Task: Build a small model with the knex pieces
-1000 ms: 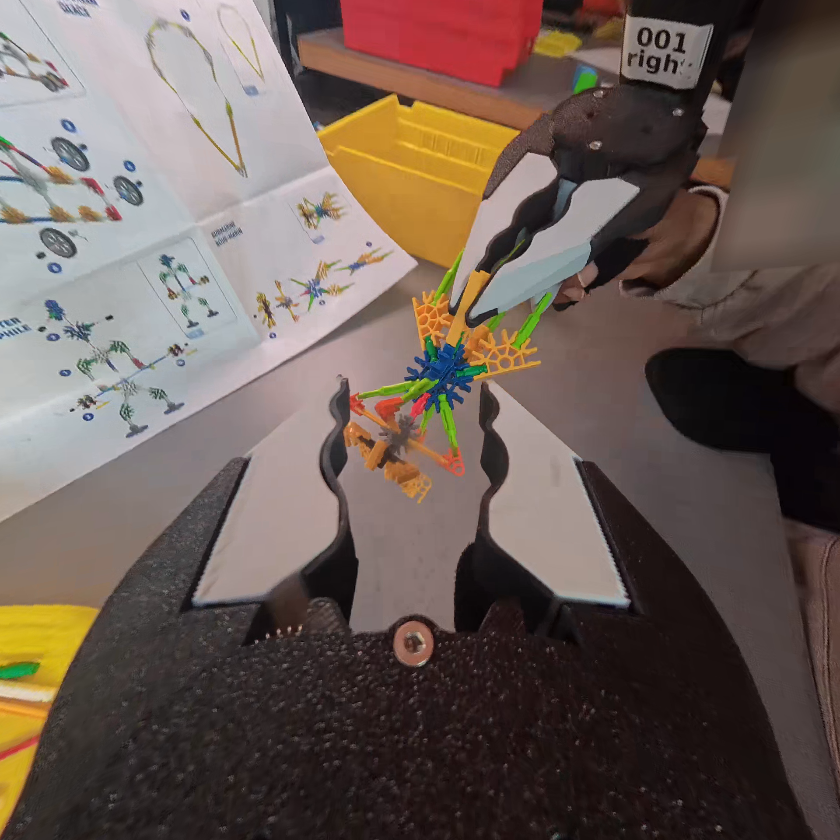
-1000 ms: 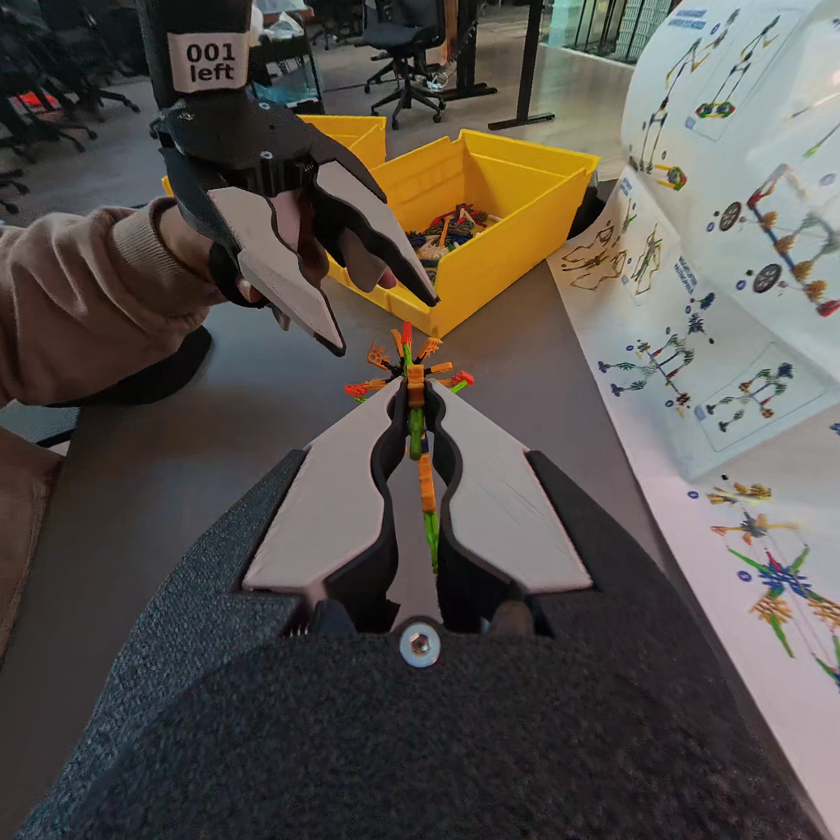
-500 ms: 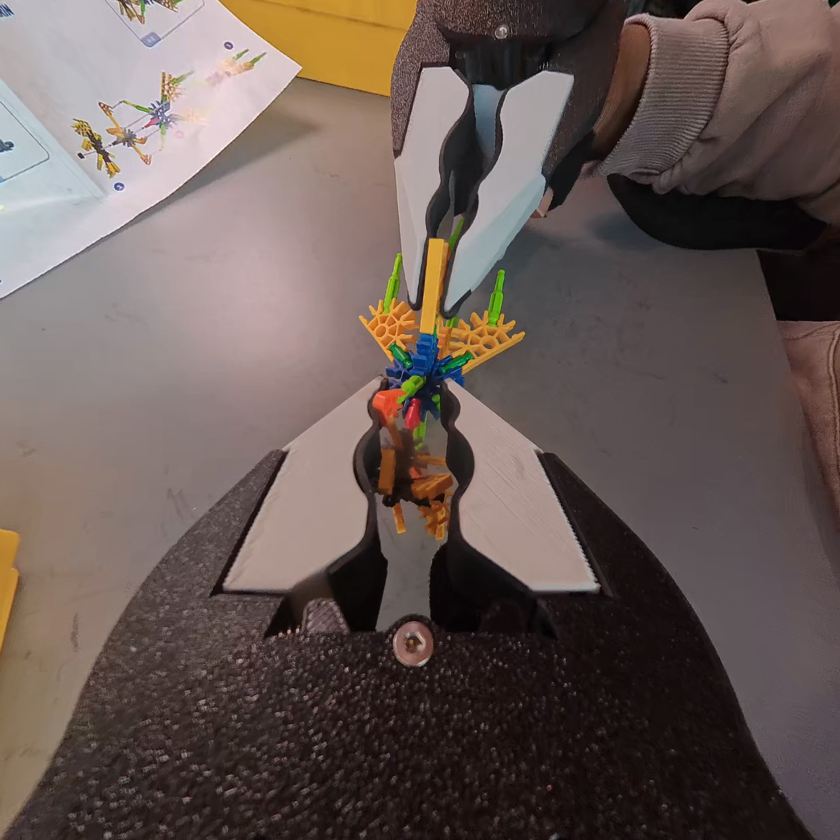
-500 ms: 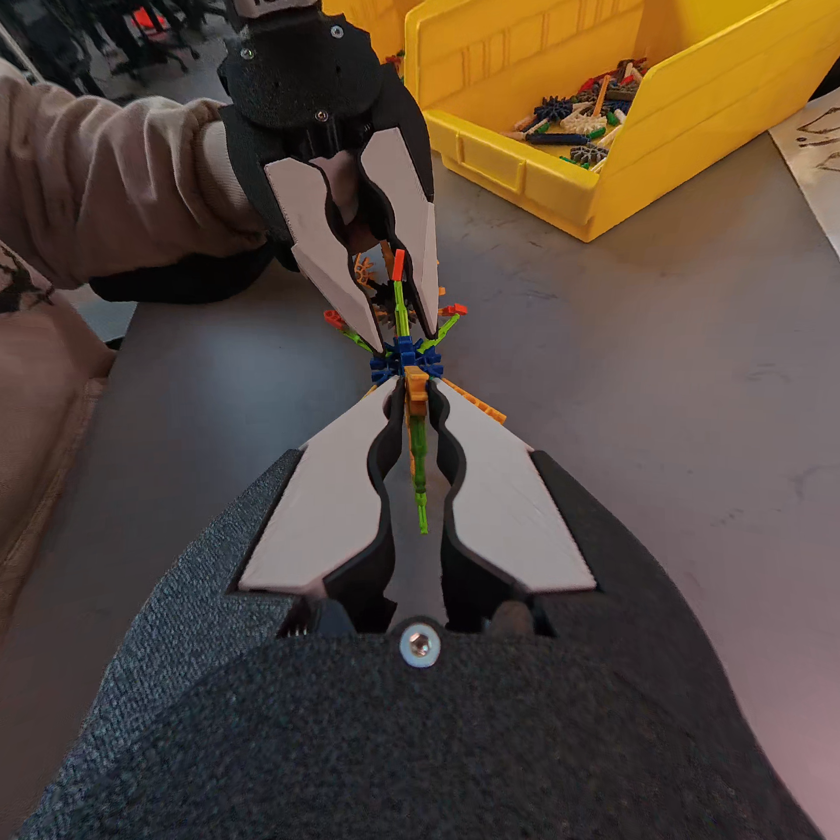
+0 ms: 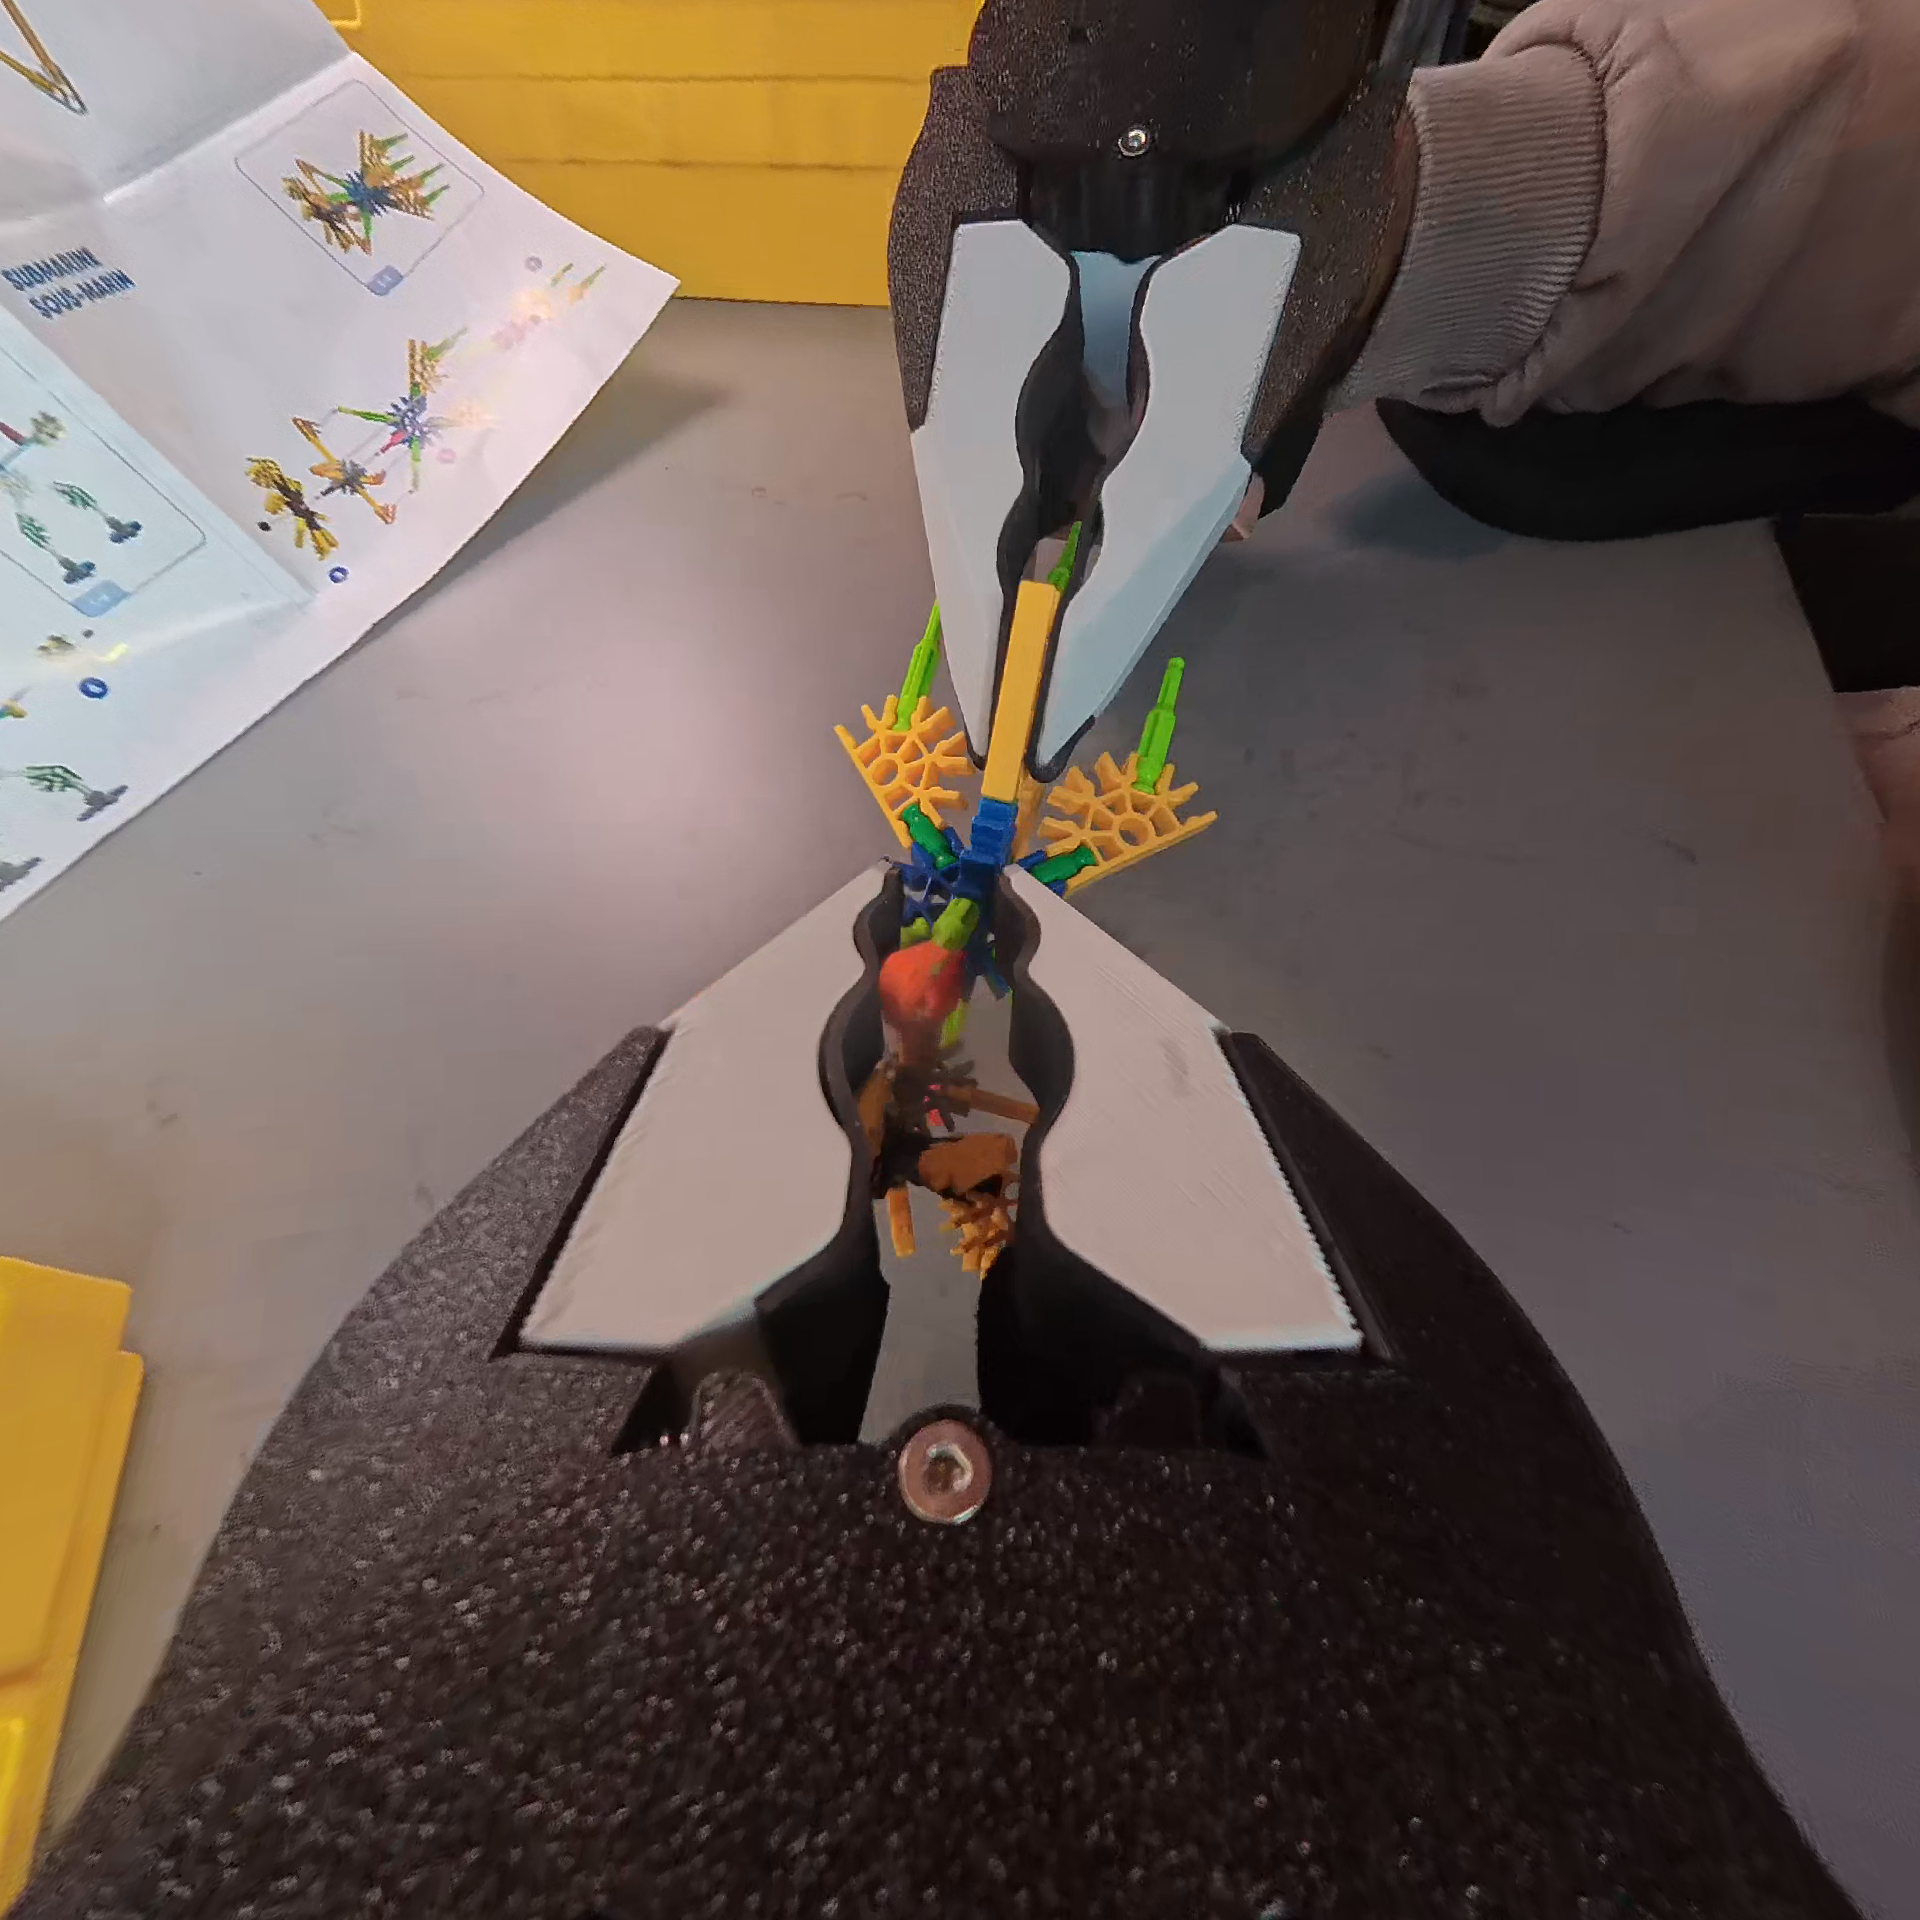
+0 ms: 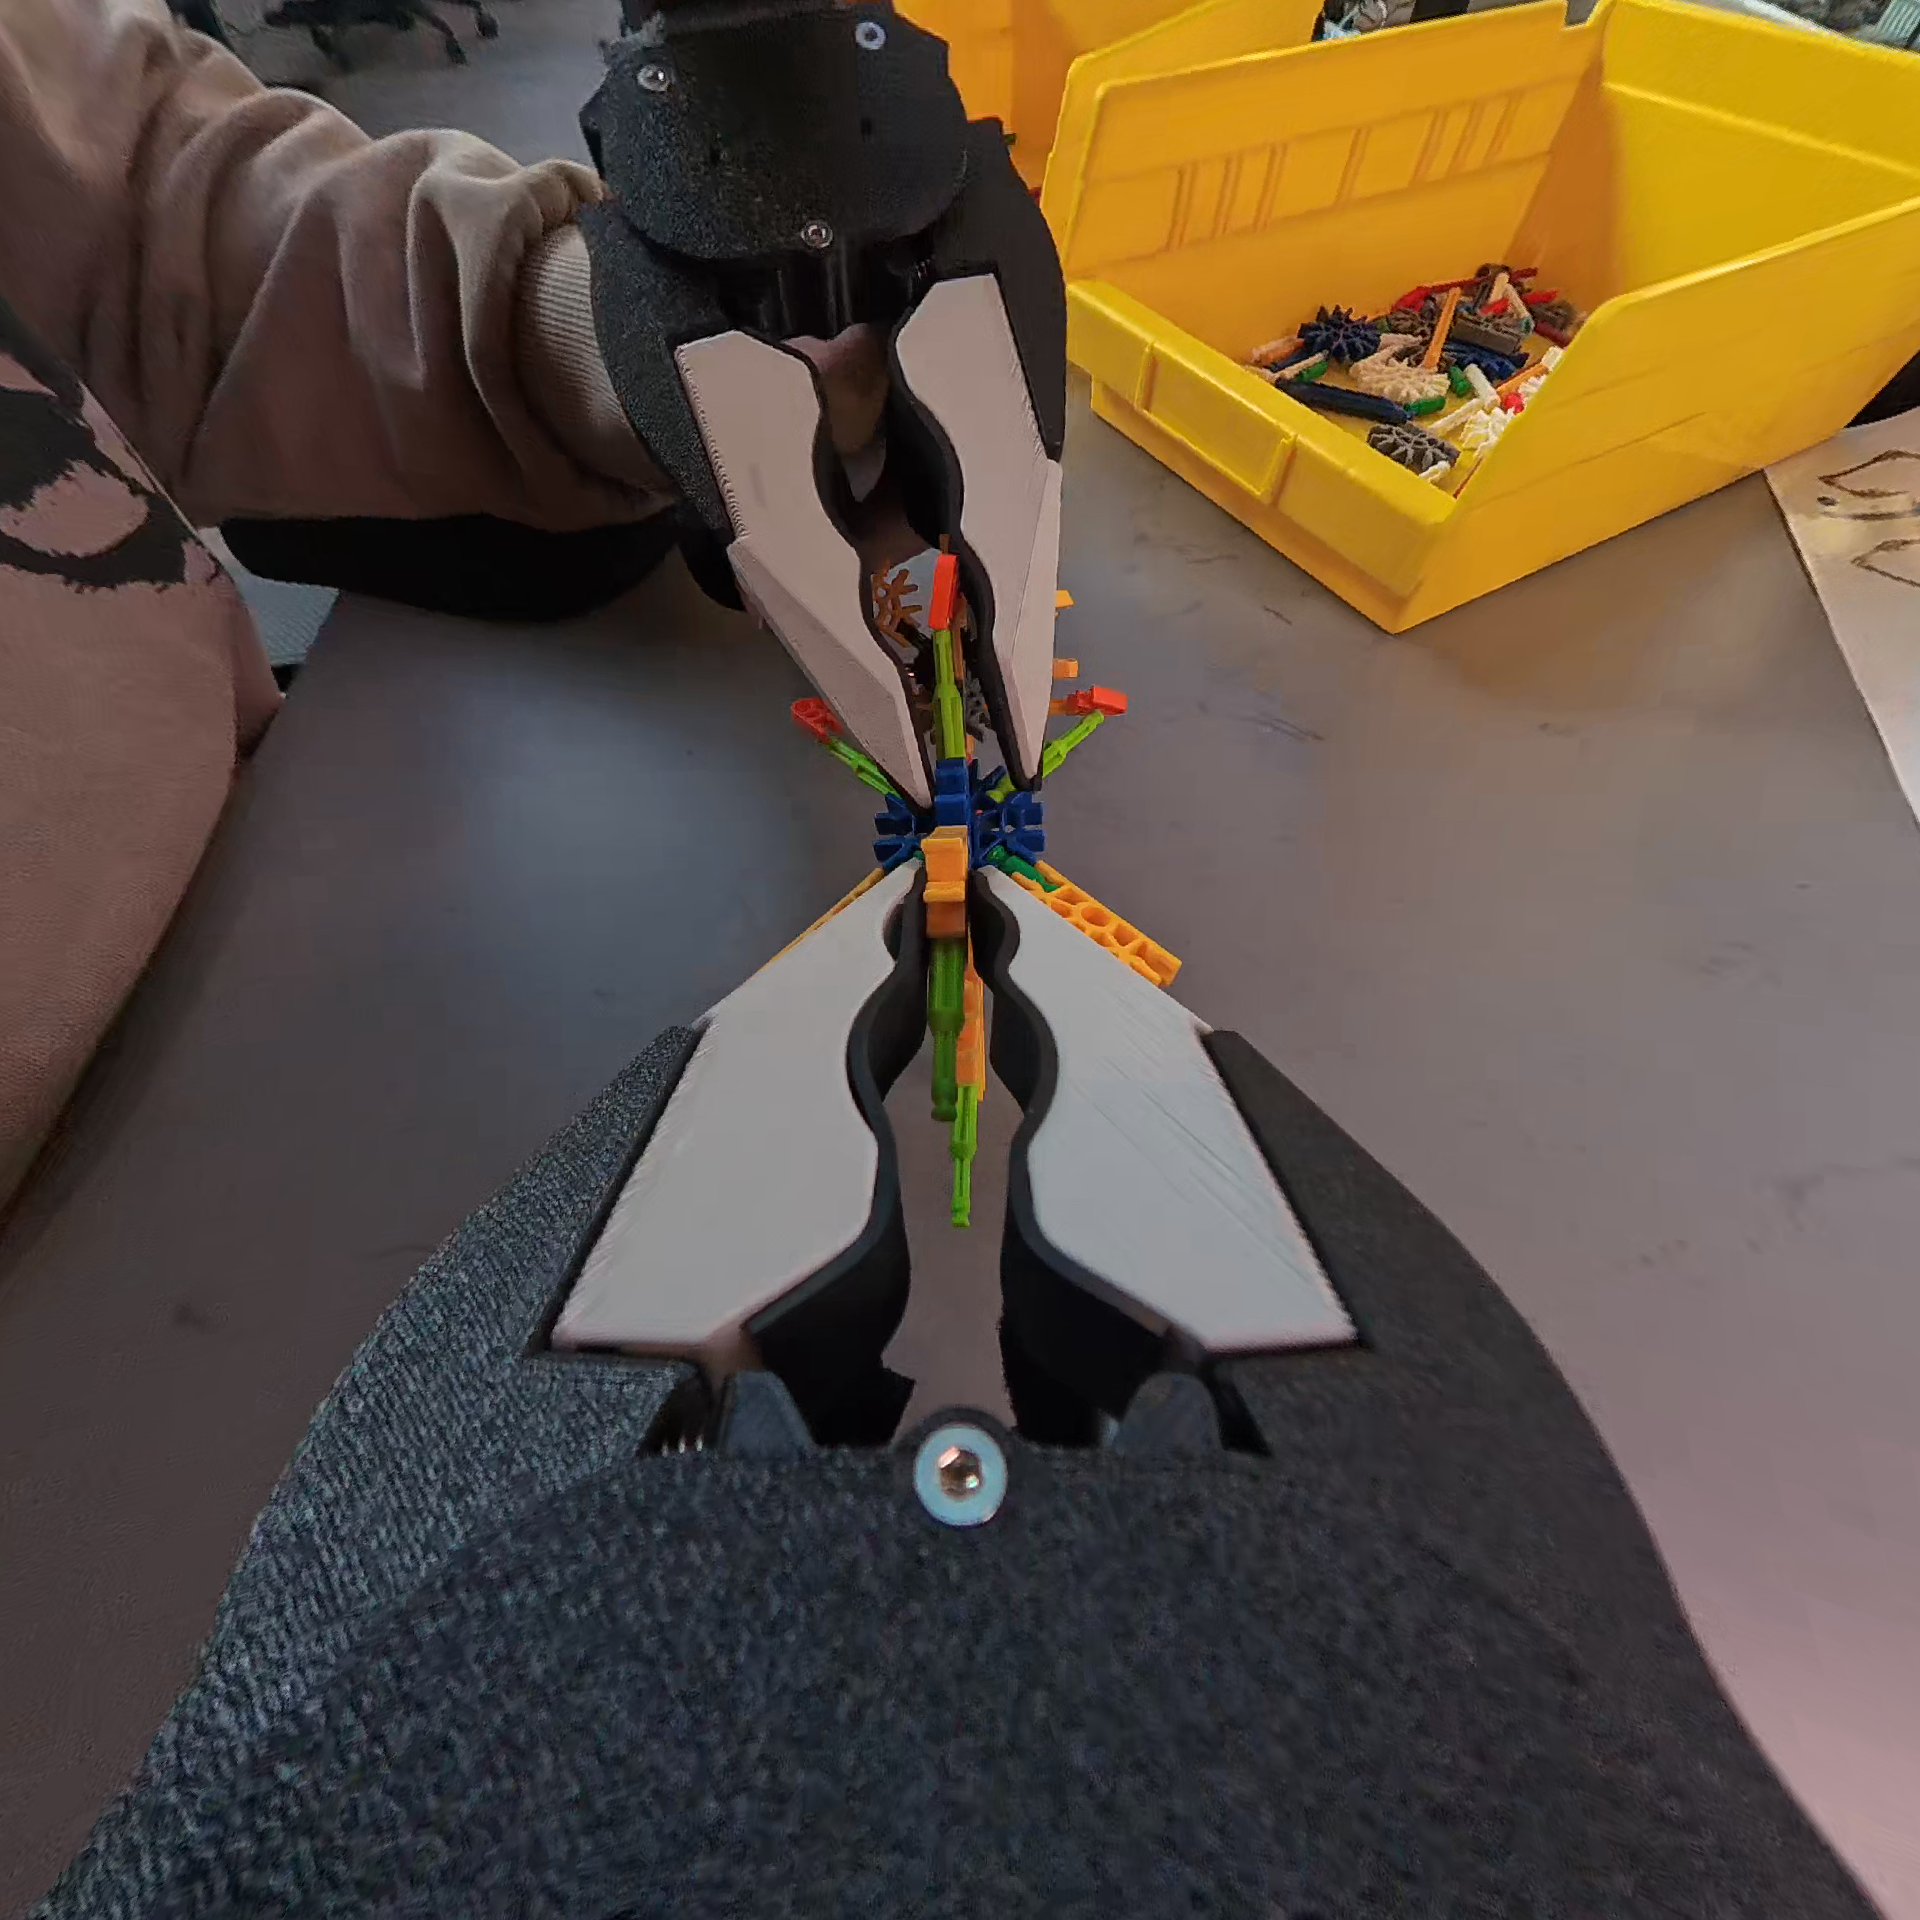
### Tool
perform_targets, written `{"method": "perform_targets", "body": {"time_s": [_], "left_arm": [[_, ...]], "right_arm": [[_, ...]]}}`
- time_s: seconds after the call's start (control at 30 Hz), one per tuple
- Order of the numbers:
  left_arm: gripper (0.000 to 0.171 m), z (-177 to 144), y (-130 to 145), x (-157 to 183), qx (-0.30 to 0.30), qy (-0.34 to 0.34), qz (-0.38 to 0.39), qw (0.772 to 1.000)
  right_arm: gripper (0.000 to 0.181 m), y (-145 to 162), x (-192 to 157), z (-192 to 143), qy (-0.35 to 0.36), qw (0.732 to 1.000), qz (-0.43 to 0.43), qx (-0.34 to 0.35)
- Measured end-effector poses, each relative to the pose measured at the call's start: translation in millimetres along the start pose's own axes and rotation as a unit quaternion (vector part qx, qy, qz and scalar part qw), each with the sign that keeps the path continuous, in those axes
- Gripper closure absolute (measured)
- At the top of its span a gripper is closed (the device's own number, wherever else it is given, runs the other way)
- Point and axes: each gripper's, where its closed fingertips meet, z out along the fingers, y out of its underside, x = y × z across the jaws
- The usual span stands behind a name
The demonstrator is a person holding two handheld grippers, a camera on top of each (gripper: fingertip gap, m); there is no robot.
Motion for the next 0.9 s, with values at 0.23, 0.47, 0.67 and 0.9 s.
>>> {"method": "perform_targets", "body": {"time_s": [0.23,0.47,0.67,0.9], "left_arm": [[0.151,-6.8,6.6,-2.5,-0.009,0.013,-0.006,1.0],[0.152,-24.0,9.4,-11.7,0.015,0.053,-0.052,0.997],[0.166,-22.2,15.4,-17.6,0.012,0.058,-0.091,0.994],[0.166,-23.0,15.1,-21.8,0.023,0.066,-0.126,0.99]], "right_arm": [[0.177,7.3,0.8,1.9,0.003,1.0,0.026,-0.014],[0.177,12.1,10.2,-12.8,0.008,0.999,0.05,-0.007],[0.177,14.0,11.7,-15.8,0.005,0.998,0.067,-0.008],[0.176,18.1,12.8,-16.3,0.011,0.998,0.065,-0.018]]}}
